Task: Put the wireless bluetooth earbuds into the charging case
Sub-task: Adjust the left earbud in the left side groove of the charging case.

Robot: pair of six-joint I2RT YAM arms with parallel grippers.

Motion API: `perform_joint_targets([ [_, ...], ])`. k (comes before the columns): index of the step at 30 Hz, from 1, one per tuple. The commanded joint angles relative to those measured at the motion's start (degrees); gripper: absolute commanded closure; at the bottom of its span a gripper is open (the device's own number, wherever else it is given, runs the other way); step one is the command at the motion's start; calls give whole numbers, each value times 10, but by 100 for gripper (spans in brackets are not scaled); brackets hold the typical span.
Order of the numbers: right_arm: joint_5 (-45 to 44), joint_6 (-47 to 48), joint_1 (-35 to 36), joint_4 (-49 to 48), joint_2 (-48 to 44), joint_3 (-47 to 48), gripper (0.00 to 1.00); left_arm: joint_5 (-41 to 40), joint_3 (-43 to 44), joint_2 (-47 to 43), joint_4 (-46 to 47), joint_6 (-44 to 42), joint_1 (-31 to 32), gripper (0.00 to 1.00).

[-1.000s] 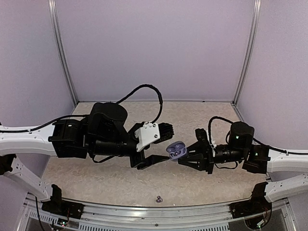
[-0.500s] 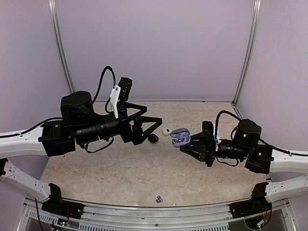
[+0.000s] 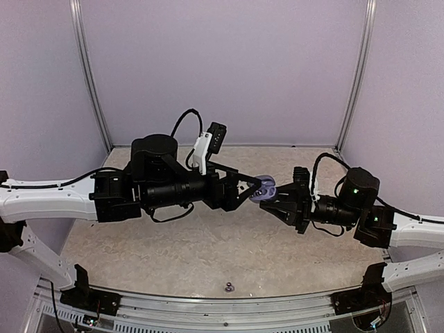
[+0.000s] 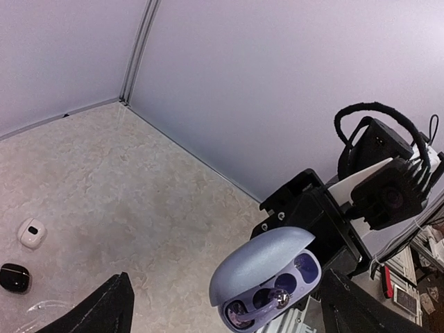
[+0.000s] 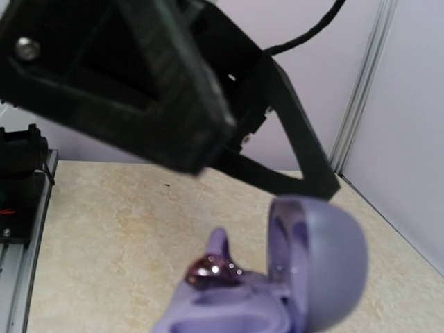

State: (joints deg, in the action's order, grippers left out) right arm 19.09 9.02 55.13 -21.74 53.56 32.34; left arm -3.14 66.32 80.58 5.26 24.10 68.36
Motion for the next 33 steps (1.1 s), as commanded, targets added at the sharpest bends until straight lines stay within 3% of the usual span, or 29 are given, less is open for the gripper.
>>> perform_joint_targets([
  [1,-5,1,7,-11,-8,15,100,-12,32,13,-20,1,3,10],
  [25,-5,-15,7,-20,-11,10,100,8,-9,20,-13,-2,-4,36],
  [33,-5,-21,6,-23,-16,6,100,-1,-19,16,-14,-8,-4,36],
])
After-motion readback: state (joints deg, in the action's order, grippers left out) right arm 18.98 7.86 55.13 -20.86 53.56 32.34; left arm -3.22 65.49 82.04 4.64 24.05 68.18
